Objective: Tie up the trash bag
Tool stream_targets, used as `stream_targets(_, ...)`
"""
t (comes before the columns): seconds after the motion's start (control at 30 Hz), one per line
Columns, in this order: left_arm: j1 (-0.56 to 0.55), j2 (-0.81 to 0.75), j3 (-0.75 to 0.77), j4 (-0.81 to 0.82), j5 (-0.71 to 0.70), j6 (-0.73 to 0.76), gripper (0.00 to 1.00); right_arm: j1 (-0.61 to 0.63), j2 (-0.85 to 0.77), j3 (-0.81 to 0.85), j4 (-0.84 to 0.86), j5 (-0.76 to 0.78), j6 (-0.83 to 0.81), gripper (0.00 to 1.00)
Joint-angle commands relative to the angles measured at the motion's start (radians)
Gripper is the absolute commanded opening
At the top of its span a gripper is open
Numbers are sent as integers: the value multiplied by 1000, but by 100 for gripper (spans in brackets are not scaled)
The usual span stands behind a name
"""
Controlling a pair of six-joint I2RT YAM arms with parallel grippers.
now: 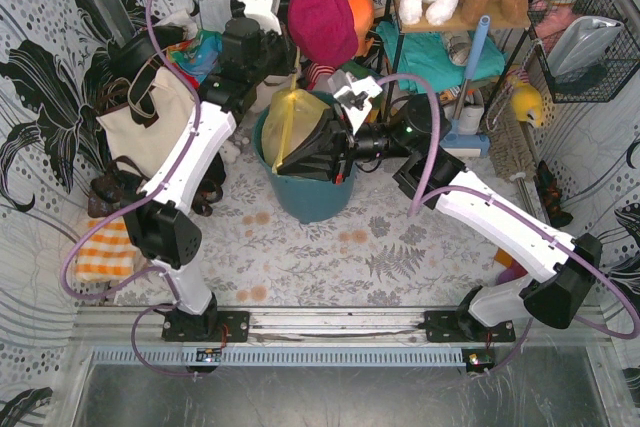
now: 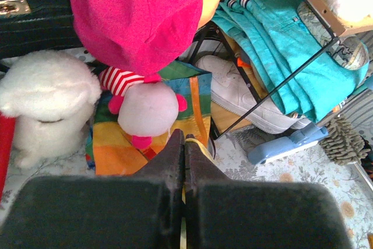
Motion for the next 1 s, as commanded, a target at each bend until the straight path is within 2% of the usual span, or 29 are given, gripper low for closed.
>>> stream_targets(0.0, 39, 99, 74, 44, -58, 11, 0, 40, -55, 42, 137, -199, 87, 0)
stream_targets(0.23, 46, 158, 54, 60, -82, 14, 0, 40, -130, -199, 80, -60, 60, 0)
stream_targets(0.43, 53, 192, 11, 98, -93, 8, 0, 40, -147, -411, 204, 3, 164, 0)
stream_targets(0.57, 64, 212, 52, 67, -87, -1, 0, 40, -155, -389, 207, -11, 172, 0)
stream_targets(0.8, 64, 133, 124, 74, -97, -11, 0, 41, -174, -192, 75, -38, 91, 0)
stream_targets(0.97, 65, 180, 164, 44, -115, 3, 0, 42, -204, -272, 158, -38, 166, 0)
